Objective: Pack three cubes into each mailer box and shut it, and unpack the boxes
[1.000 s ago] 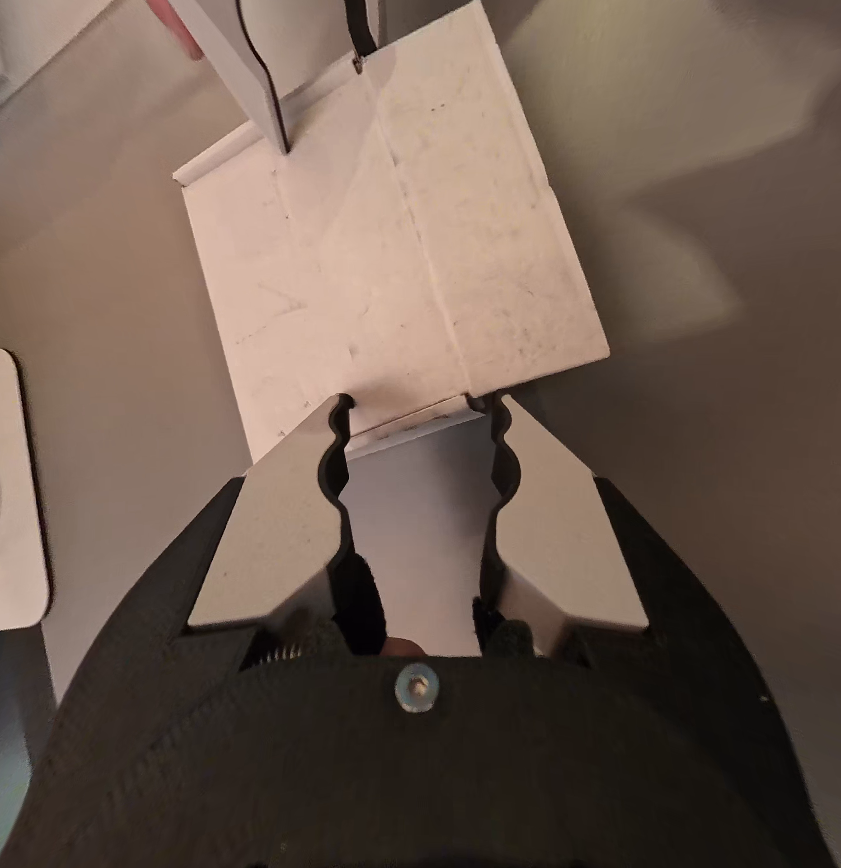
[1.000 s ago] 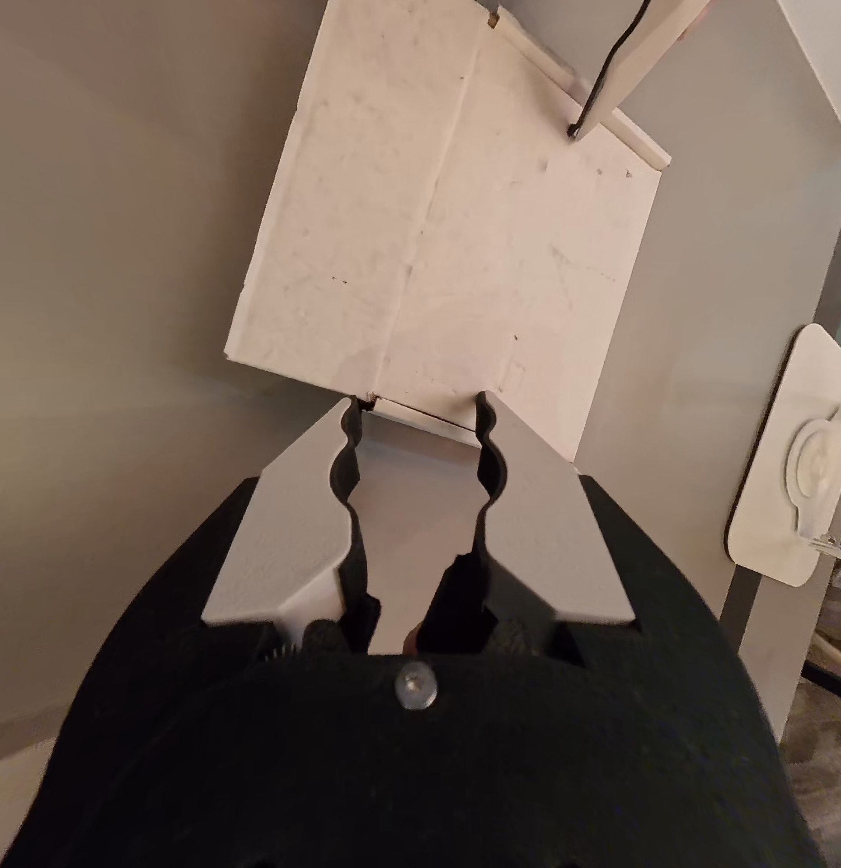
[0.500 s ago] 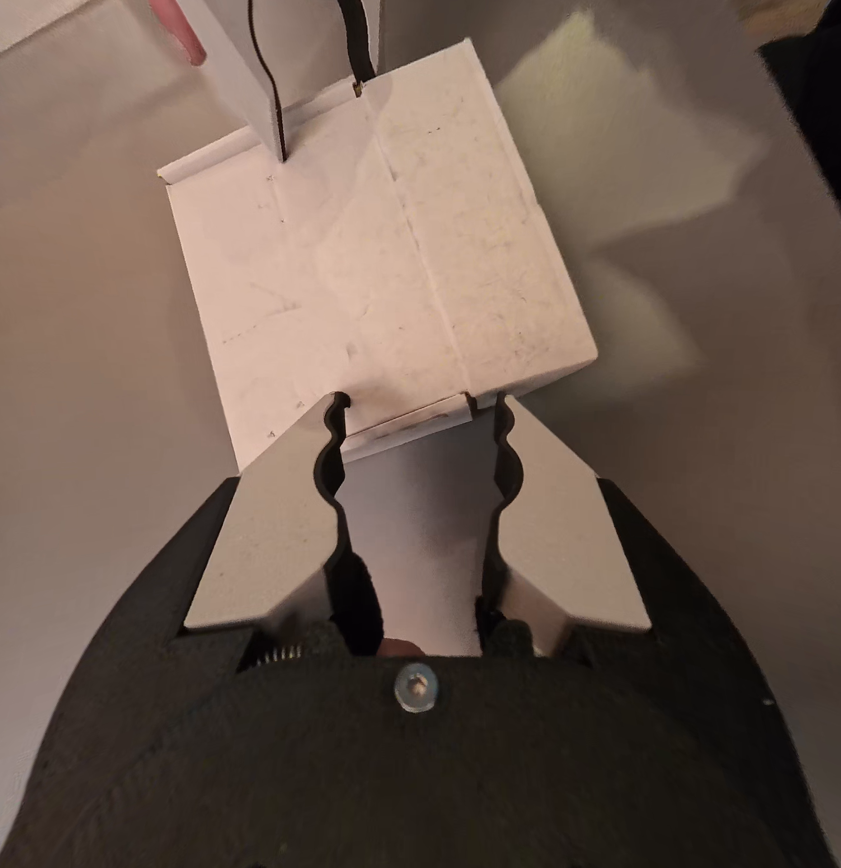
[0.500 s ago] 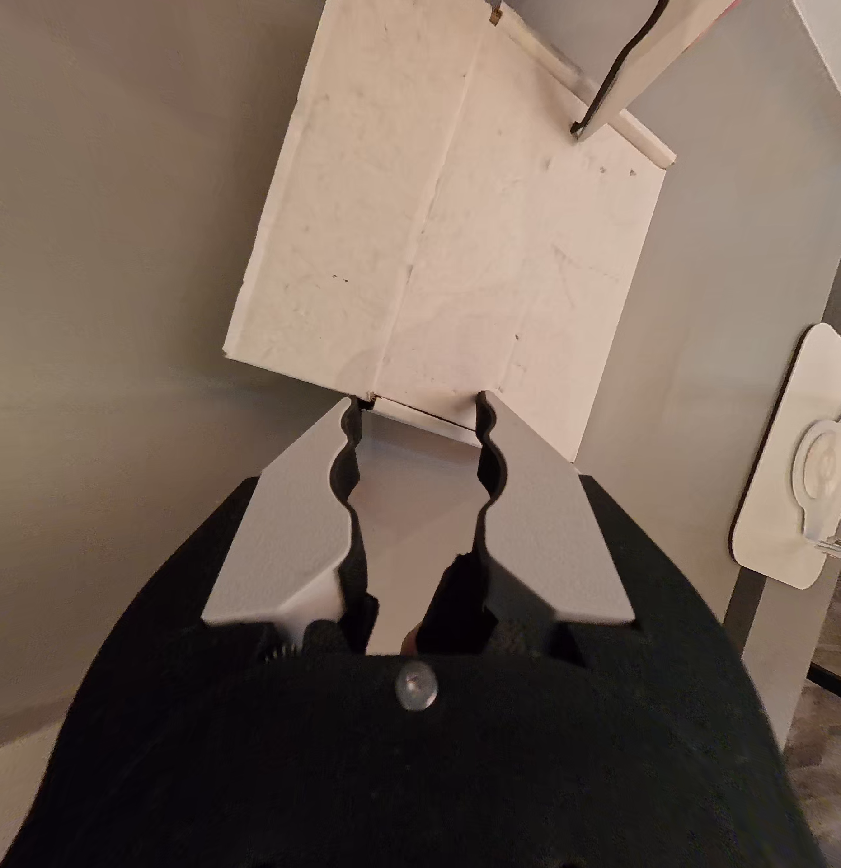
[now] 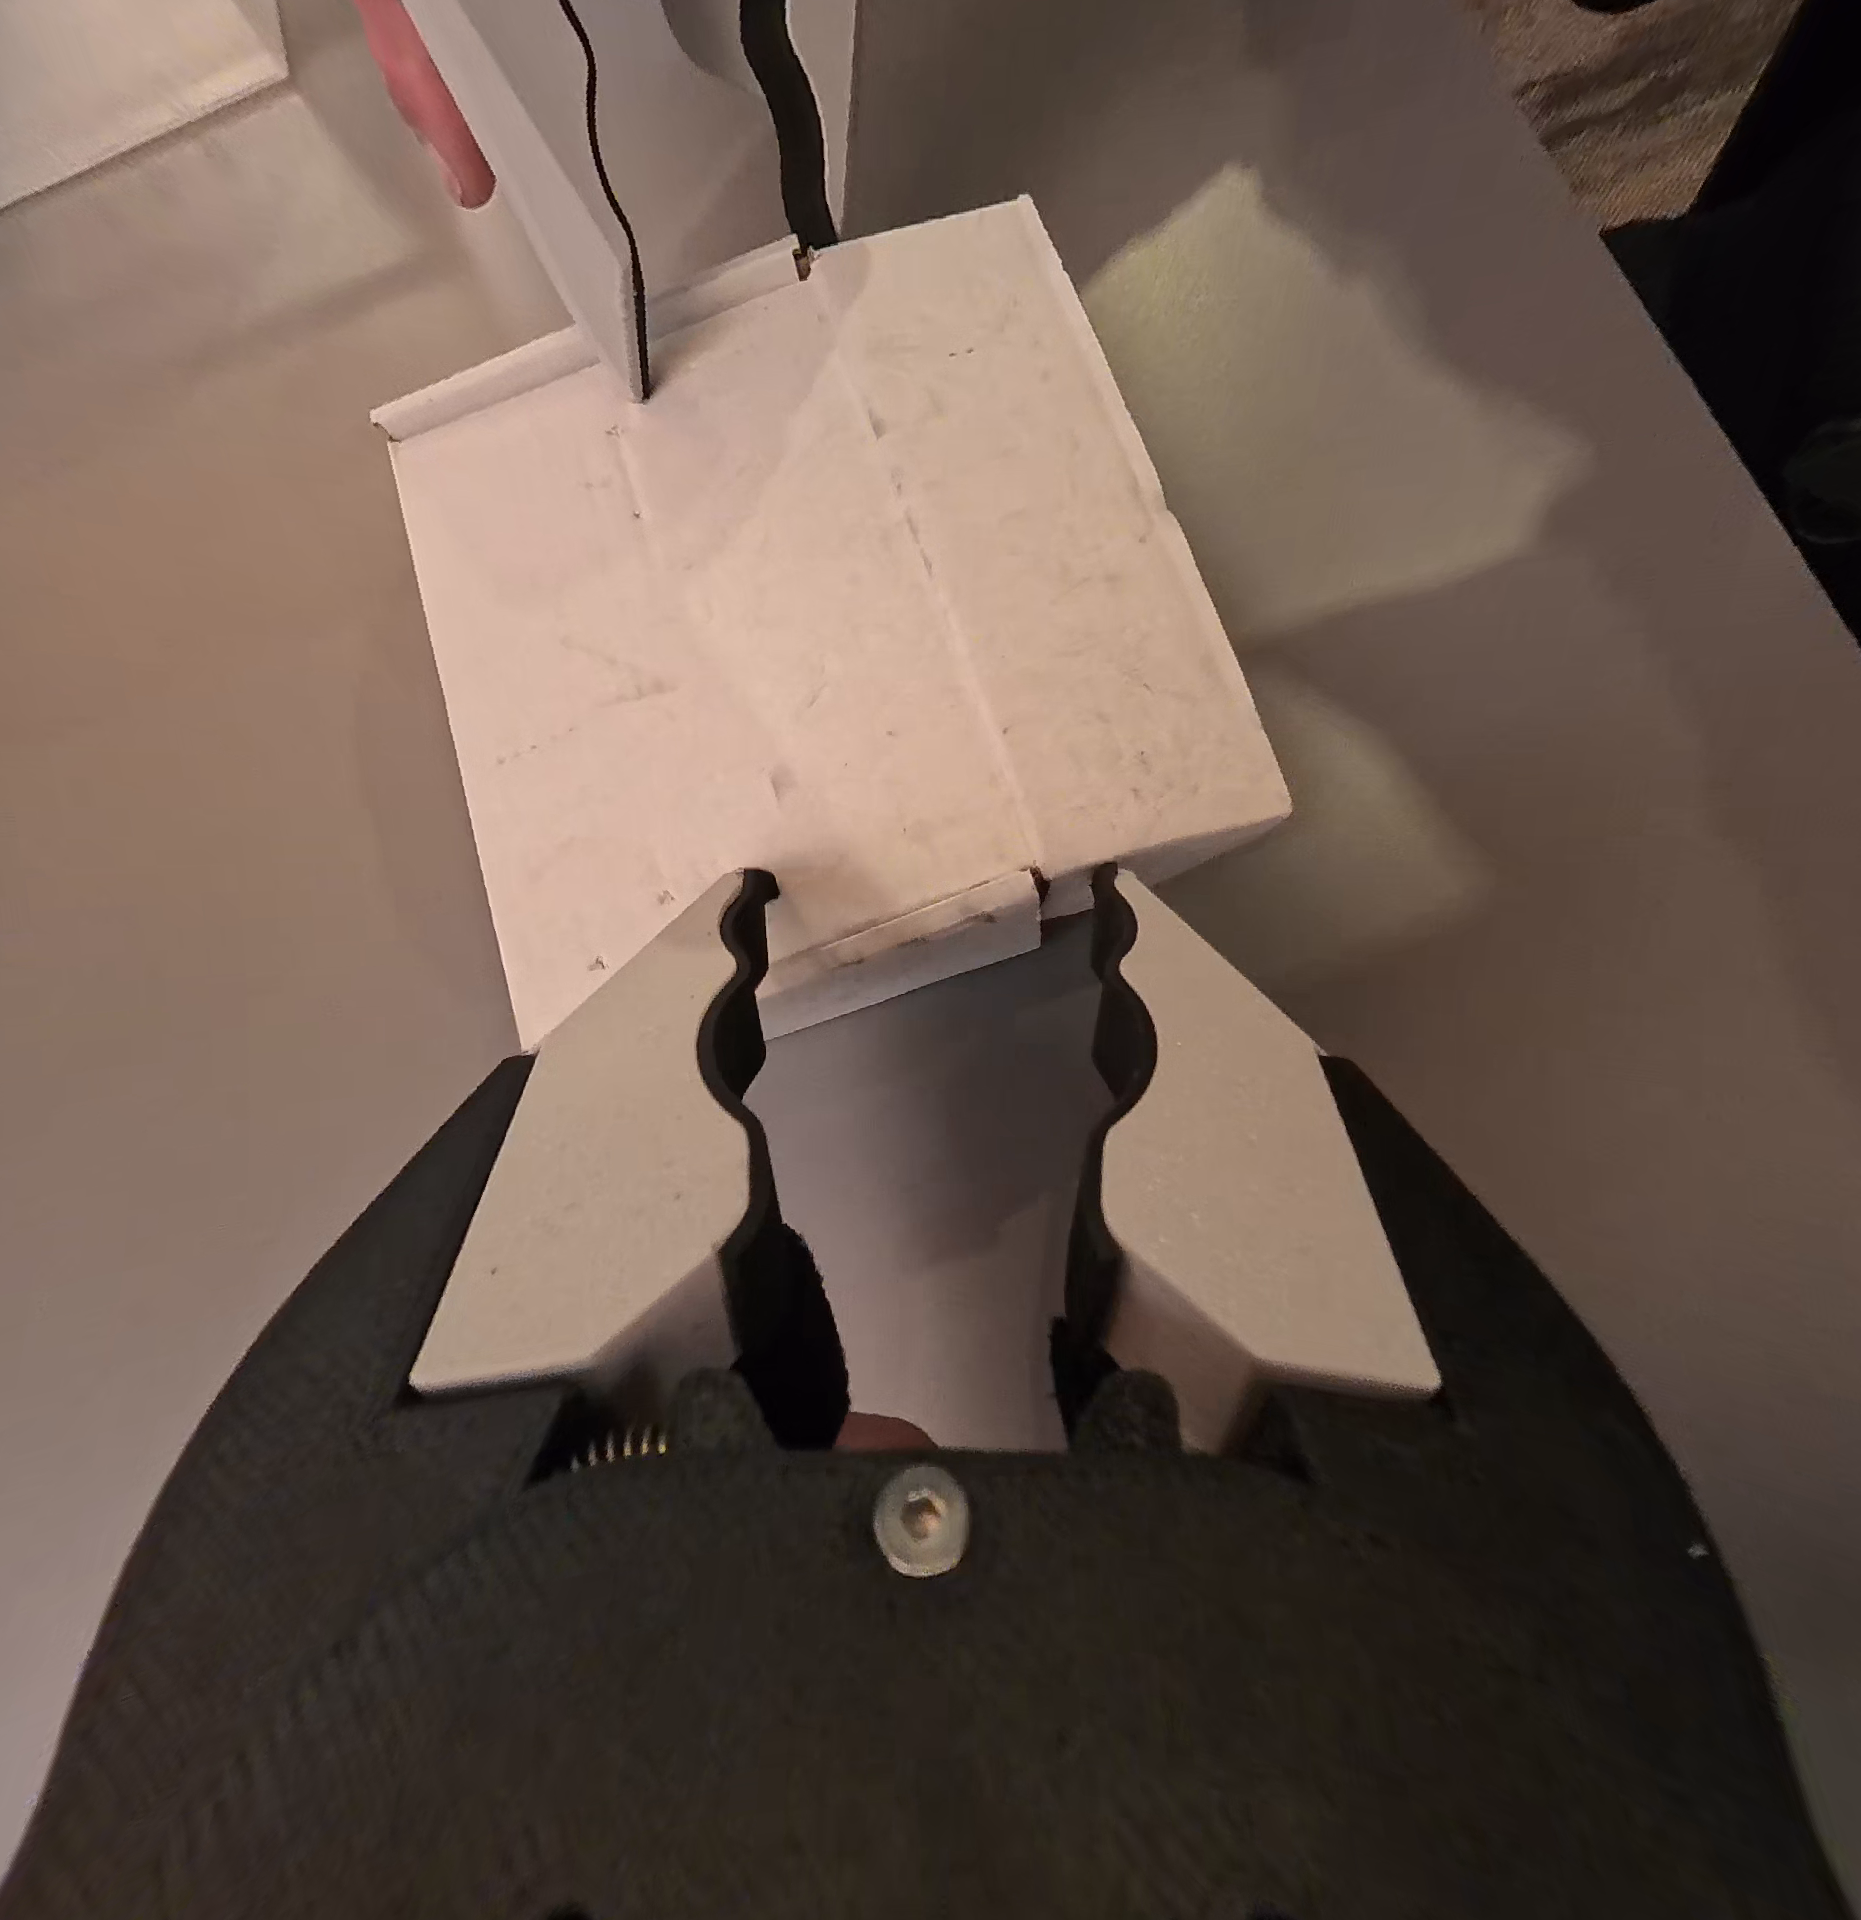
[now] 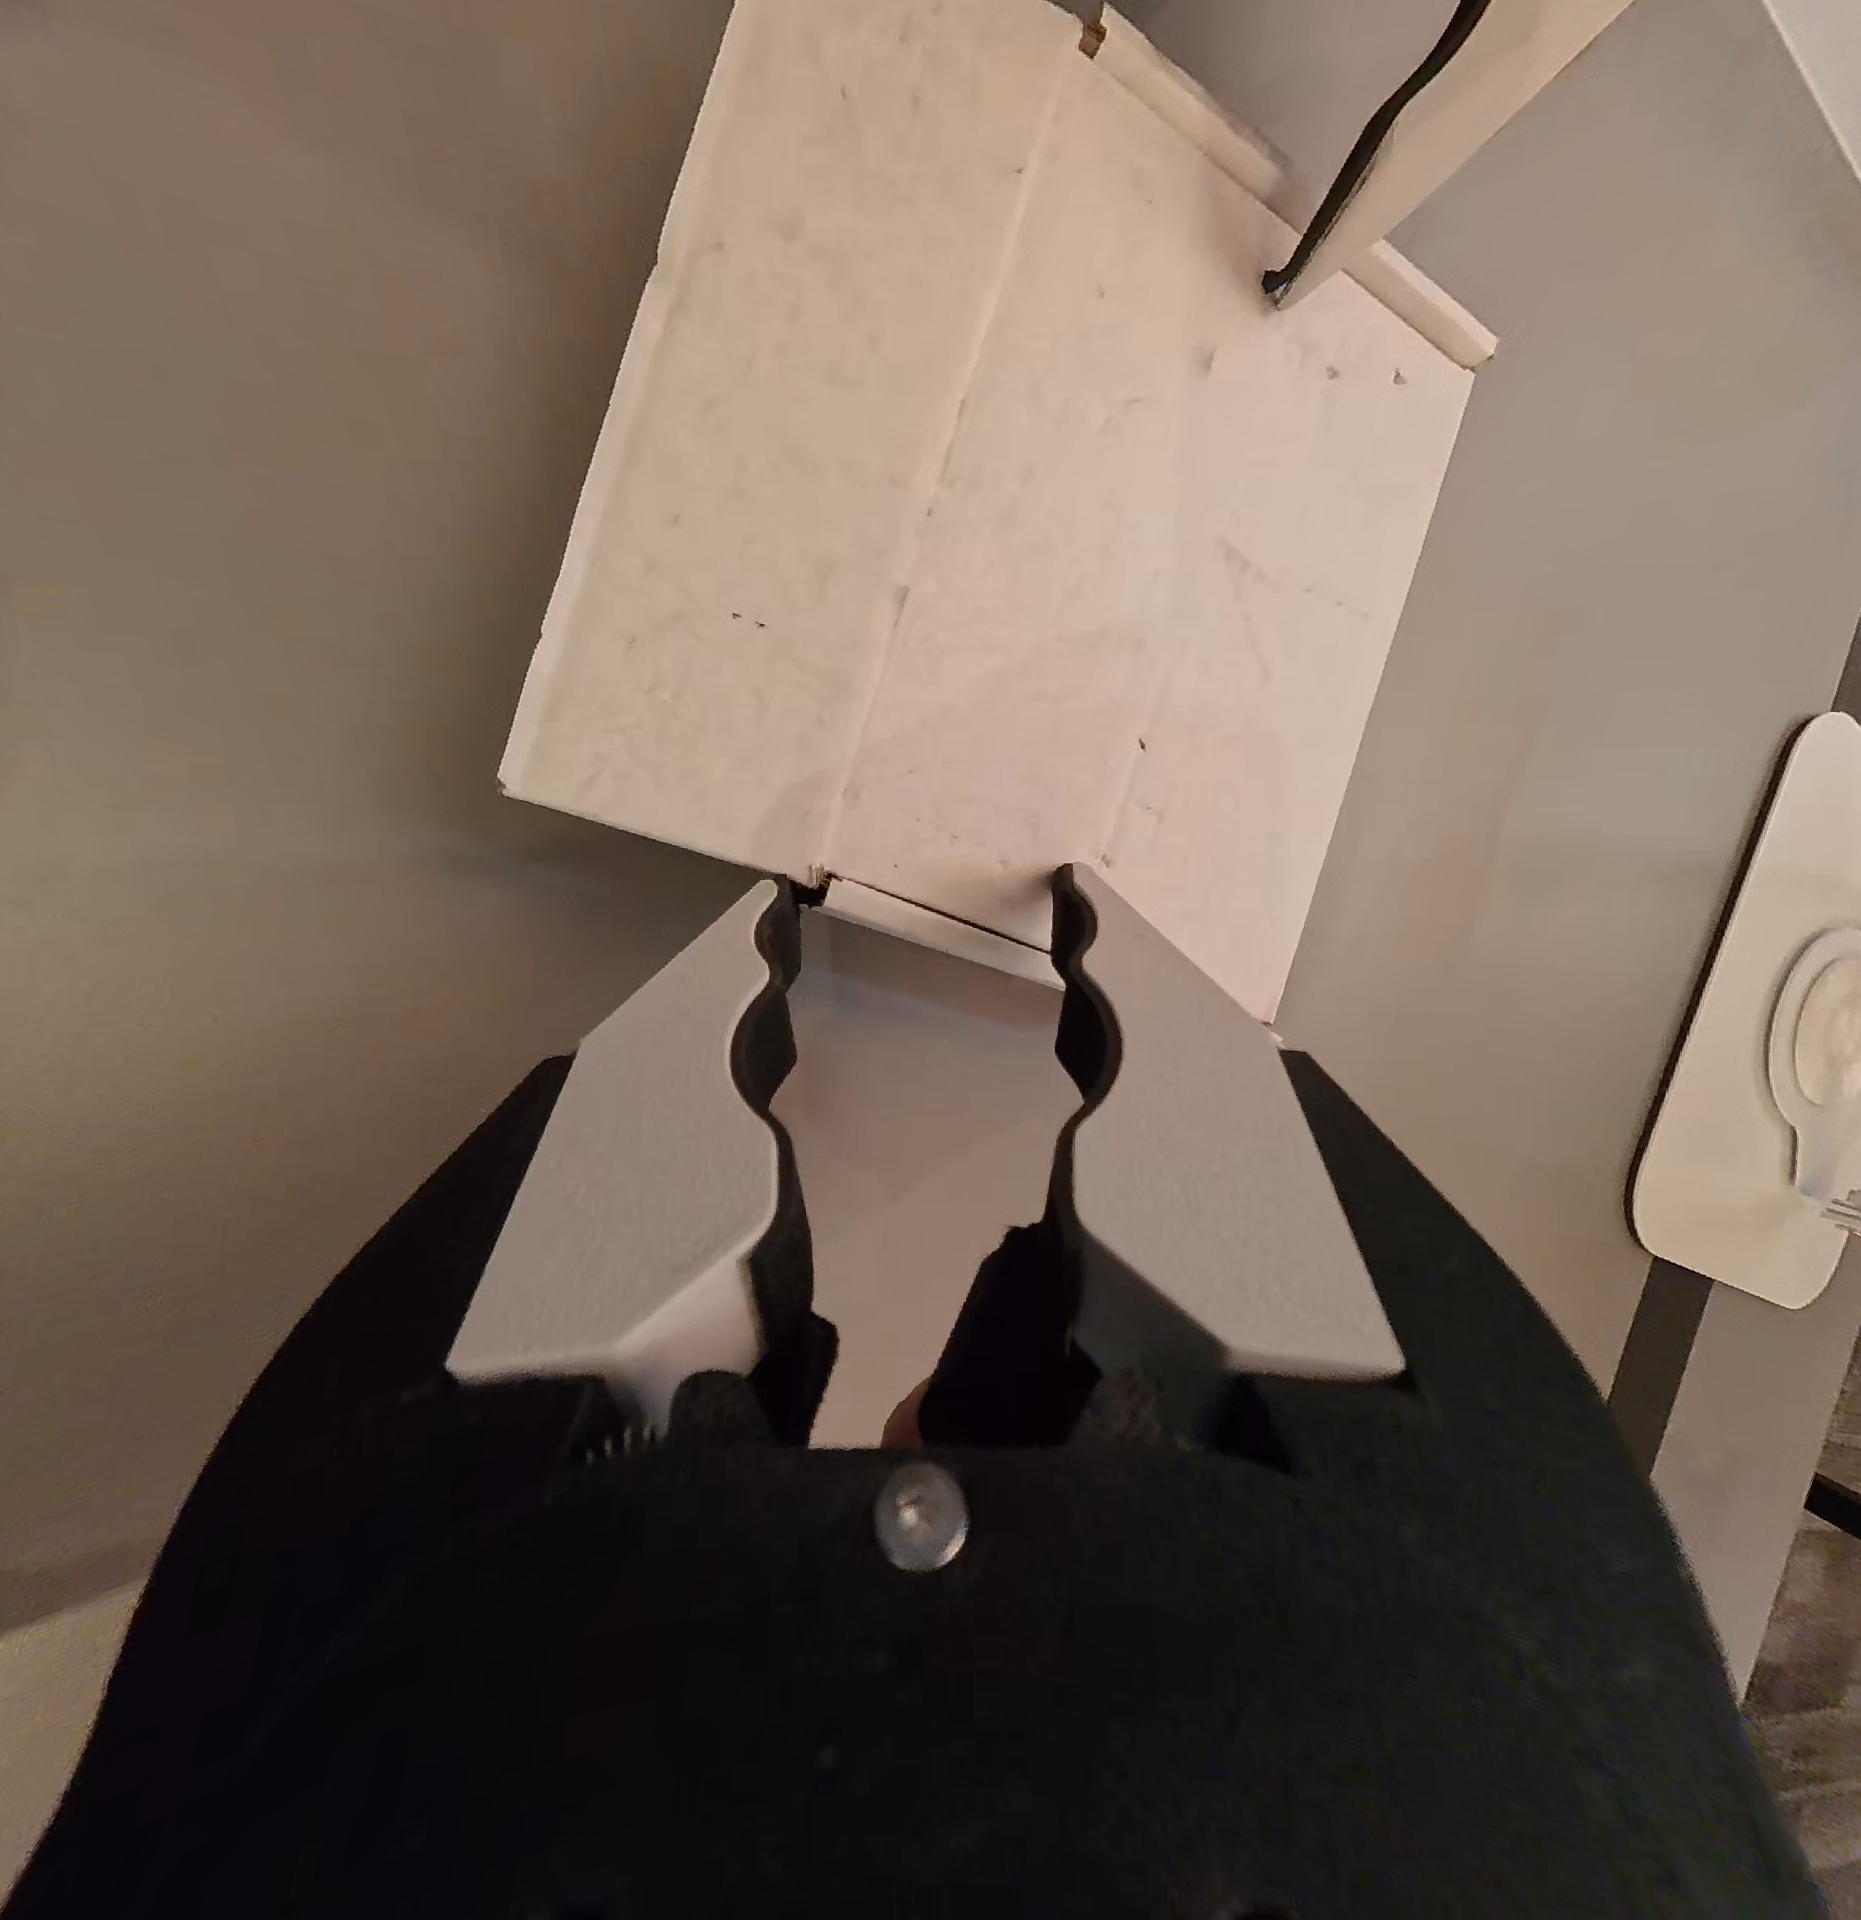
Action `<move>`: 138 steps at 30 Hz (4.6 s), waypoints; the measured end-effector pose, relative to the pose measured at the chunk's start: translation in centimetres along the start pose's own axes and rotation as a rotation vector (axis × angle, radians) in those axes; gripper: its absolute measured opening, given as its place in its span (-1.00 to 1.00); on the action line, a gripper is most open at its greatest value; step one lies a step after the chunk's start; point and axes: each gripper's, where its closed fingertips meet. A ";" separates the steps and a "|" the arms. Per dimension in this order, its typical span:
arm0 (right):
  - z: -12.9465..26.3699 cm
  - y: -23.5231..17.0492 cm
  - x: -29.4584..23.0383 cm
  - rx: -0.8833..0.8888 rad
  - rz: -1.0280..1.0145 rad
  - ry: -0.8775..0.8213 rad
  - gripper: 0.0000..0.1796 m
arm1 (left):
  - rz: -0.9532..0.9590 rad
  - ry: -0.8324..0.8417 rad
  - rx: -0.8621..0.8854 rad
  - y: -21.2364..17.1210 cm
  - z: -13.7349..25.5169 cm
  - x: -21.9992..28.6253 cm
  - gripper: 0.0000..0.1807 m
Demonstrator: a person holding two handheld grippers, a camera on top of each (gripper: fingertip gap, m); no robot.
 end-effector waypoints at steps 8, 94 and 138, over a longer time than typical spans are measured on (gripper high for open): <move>0.0 0.0 0.0 -0.001 0.000 -0.040 -0.47 | -0.107 0.095 -0.058 -0.4 -0.4 0.1 -0.29; 0.2 0.3 0.0 0.133 -0.084 0.096 -0.49 | 0.173 -0.121 0.035 0.4 0.4 0.1 -0.31; 0.2 0.6 0.2 0.167 -0.103 0.094 -0.49 | 0.156 0.039 -0.148 0.9 -0.6 -0.2 -0.26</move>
Point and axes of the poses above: each gripper's, where its closed fingertips meet, z back along the fingers, y out of its top, x = y × z across the jaws, and after that the axes turned 12 degrees about y, right-handed
